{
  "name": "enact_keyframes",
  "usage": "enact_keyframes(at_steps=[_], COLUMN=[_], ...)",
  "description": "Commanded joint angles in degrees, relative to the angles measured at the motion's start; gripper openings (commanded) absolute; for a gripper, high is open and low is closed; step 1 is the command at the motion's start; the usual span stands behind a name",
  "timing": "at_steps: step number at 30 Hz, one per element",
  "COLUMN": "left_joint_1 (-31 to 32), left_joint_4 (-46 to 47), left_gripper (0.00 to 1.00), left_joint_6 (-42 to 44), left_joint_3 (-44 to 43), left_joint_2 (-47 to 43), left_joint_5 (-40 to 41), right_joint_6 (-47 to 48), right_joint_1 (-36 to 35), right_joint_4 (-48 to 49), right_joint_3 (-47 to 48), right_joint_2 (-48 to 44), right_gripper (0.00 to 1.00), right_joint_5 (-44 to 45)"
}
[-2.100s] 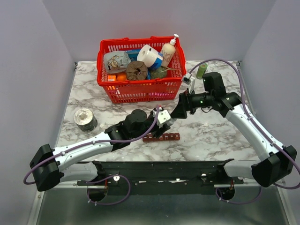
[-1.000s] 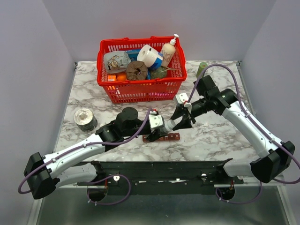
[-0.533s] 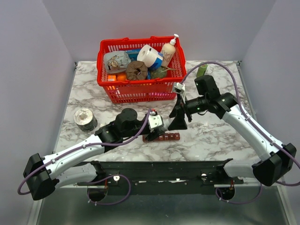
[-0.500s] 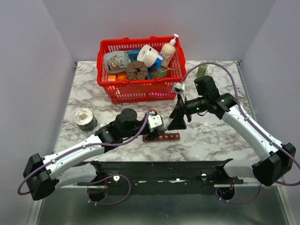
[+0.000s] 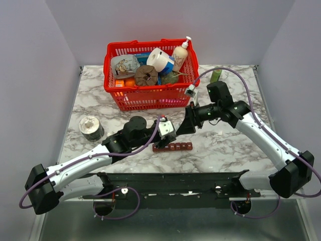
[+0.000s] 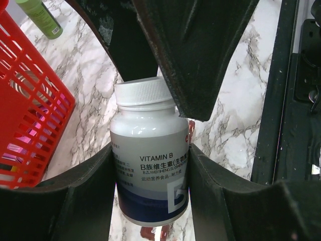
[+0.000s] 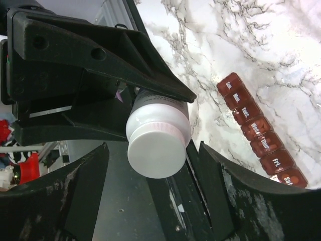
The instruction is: Sort the pills into containers
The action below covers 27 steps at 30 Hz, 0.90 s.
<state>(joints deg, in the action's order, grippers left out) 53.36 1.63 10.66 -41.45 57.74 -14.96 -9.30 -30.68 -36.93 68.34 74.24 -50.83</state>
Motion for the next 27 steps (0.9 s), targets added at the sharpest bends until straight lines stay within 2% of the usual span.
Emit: enact_keyframes(at_steps=[1,4,5,7,8,10,11,13,14,16,17,19,20,23,25,27], left_joint_1=[0.0,-0.1,-0.1,-0.1,0.0,-0.1,-0.1,-0.1,-0.1,-0.2,-0.3,-0.4,-0.5,-0.7,-0.9,-1.1], left_joint_4=[2.0,1.7,1.6,1.3,1.3,1.1,1.0,1.1,1.2,1.5,1.5,1.4,1.5,2.0,2.9,3.4], left_gripper=[0.00,0.00,0.00,0.00,0.00,0.00,0.00,0.00,0.00,0.00,0.00,0.00,0.00,0.00,0.00,0.00], left_joint_6=[-0.1,0.0,0.2,0.2,0.3,0.3,0.2,0.2,0.2,-0.5,-0.5,-1.0,-1.1,-1.2,-1.5,-1.8], left_joint_3=[-0.8,-0.8,-0.9,-1.0,-0.9,-0.7,-0.6,-0.5,-0.4,-0.3,-0.3,-0.6,-0.5,-0.3,0.4,0.8], left_joint_2=[0.3,0.3,0.3,0.2,0.1,0.0,-0.2,-0.1,0.0,0.5,0.8,1.1,1.2,0.7,0.0,-0.4], left_joint_5=[0.7,0.4,0.3,-0.1,-0.2,-0.5,-1.0,-2.0,-2.9,-5.4,-6.2,-7.7,-8.1,-8.5,-8.6,-8.4], right_joint_6=[-2.7,-2.7,-2.5,-2.1,-1.4,-0.2,3.5,8.5,17.5,29.7,42.0,55.3,61.8,66.7,68.0,70.4], right_joint_1=[0.1,0.1,0.1,0.0,-0.1,0.0,-0.1,-0.3,-0.3,-0.9,-1.6,-2.4,-2.6,-2.7,-2.7,-2.7], right_joint_4=[2.3,2.7,2.9,3.4,3.4,3.4,2.7,0.9,-1.2,-6.6,-11.8,-16.9,-16.3,-8.4,-9.6,-14.9], right_joint_3=[-0.2,-0.2,-0.1,0.0,0.0,0.1,0.4,1.9,2.5,5.6,6.5,7.9,6.7,2.3,4.2,7.1], right_joint_2=[1.0,1.3,1.5,1.5,1.5,1.6,2.0,2.2,2.3,2.8,2.9,3.0,2.6,-0.5,1.6,3.1], right_gripper=[0.77,0.65,0.55,0.43,0.31,0.21,0.13,0.12,0.11,0.10,0.08,0.08,0.08,0.11,0.13,0.16], right_joint_5=[-0.7,-0.8,-1.2,-1.3,-1.8,-3.1,-6.4,-8.8,-13.2,-16.3,-16.8,-16.8,-15.9,-13.4,-13.4,-15.3])
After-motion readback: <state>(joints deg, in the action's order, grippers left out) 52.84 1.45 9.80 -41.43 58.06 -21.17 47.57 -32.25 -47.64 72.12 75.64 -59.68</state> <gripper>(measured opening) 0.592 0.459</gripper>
